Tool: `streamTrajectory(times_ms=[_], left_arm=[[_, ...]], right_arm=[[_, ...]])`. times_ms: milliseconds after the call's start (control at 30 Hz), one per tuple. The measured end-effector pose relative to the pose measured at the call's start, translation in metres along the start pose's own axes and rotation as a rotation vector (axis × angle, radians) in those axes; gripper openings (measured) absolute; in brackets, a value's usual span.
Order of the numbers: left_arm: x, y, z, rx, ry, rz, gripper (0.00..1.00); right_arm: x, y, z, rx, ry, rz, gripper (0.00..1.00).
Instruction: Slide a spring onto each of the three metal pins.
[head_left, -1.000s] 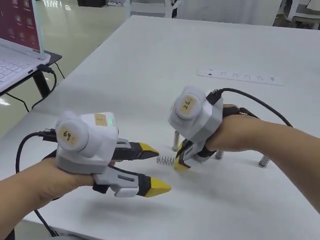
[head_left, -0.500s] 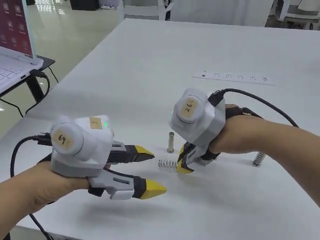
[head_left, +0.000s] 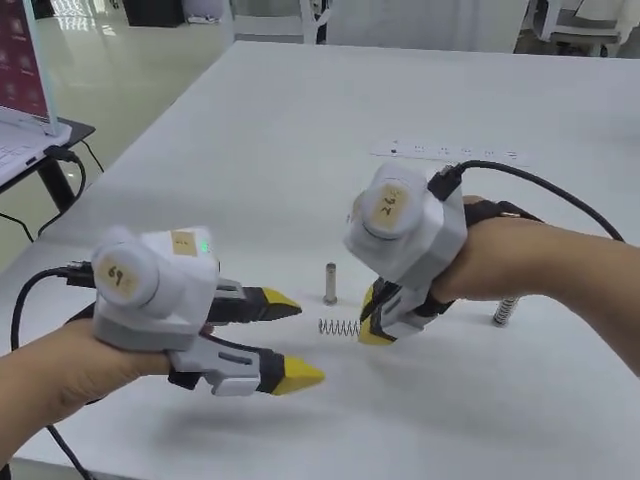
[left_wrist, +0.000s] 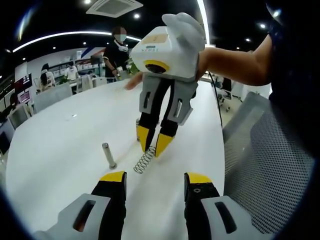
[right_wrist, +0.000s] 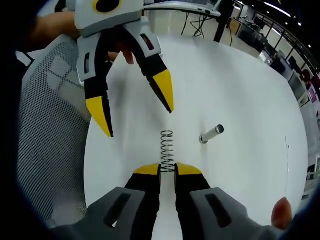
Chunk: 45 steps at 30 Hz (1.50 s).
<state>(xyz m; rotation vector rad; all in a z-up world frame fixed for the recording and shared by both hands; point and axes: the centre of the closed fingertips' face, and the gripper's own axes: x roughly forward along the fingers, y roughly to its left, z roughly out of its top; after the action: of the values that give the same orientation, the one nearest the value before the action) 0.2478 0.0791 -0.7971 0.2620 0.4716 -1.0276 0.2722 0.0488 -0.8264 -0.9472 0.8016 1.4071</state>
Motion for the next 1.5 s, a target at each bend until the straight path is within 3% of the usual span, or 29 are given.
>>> streamTrajectory(times_ms=[667, 1200, 1500], left_arm=[[0.005, -0.001, 0.025, 0.066, -0.001, -0.025, 0.37], [0.012, -0.007, 0.034, 0.098, -0.007, -0.047, 0.31], [0.015, -0.009, 0.034, 0.112, -0.009, -0.053, 0.25]], right_arm=[[-0.029, 0.008, 0.004, -0.012, -0.008, -0.011, 0.08], [-0.037, 0.012, 0.009, -0.045, -0.003, -0.005, 0.08], [-0.04, 0.014, 0.011, -0.061, 0.0, -0.002, 0.08]])
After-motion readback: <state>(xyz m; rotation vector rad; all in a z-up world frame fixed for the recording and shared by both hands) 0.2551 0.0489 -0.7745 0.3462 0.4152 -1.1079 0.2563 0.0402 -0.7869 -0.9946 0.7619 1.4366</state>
